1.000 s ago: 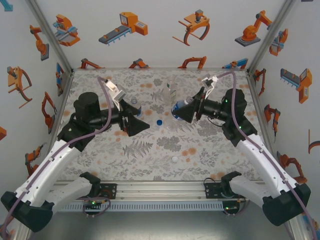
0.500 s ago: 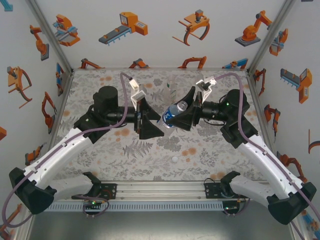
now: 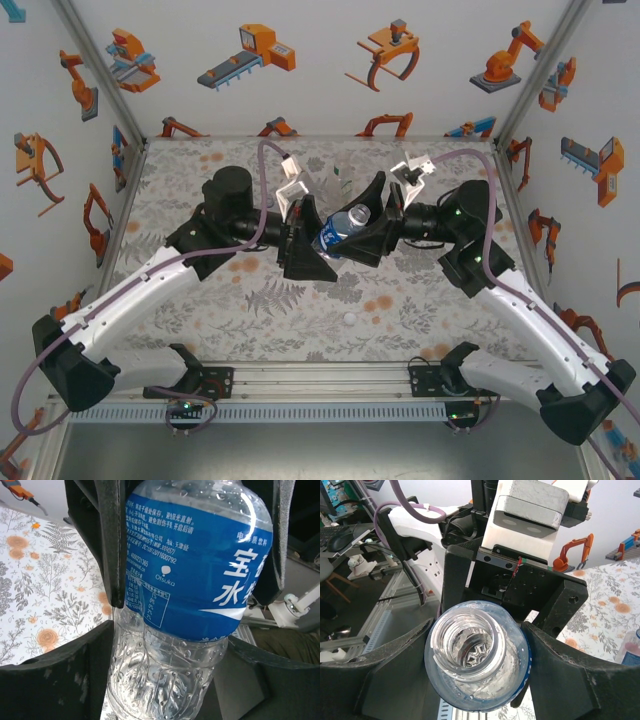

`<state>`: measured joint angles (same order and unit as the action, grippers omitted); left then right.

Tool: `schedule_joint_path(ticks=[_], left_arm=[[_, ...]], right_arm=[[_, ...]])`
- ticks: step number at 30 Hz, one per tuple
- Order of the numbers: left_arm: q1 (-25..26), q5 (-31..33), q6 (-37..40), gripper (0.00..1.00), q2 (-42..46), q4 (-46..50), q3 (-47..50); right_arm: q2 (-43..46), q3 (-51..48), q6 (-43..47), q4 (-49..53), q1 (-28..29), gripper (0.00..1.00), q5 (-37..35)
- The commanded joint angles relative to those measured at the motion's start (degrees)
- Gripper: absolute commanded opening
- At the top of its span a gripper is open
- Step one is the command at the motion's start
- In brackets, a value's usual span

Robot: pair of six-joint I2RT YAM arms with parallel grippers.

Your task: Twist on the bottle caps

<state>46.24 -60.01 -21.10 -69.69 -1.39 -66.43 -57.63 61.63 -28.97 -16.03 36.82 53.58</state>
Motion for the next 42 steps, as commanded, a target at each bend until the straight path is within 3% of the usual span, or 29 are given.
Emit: schedule_joint_path(ticks=[1,10,13,15,17,24,33,39,42], left_arm=[[0.3,-2.5,-1.8,0.61,-0.1,-2.4,-2.3],[0.3,-2.2,0.5,0.43,0.1,0.1,-2.6],[0.2,0.8,4.3,0.39,0.9,4.4,-2.7],[0.1,3.9,7.1,0.38,1.9,7.5,-2.6],[0.1,7.7,9.8,0.38,3.2,10.2,-2.2],[0.1,21.8,15.5,0.34,8.7,13.4,1.2],[0.0,38.4,19.8,0.13,16.0,18.5,6.0],[-0.6,41.6,21.7,0.01,18.4,26.7,7.1],[-0.8,41.2,21.8,0.00,19.5,28.3,8.3]], right_arm=[[0.3,1.6,-0.2,-2.6,1.0,0.00,1.4],[0.4,2.0,2.2,0.6,1.3,0.02,-1.3],[1.4,2.4,3.6,3.6,1.3,0.47,-4.9],[2.4,2.8,4.7,6.2,1.3,0.64,-7.7],[3.1,3.4,6.0,9.1,1.3,0.71,-10.0],[4.7,4.1,6.6,17.8,1.3,0.73,-19.9],[5.2,0.8,6.6,25.5,1.2,0.73,-34.0],[2.6,-2.1,5.4,30.0,1.2,0.68,-42.1],[-0.6,-3.4,4.0,32.2,1.2,0.63,-46.1]])
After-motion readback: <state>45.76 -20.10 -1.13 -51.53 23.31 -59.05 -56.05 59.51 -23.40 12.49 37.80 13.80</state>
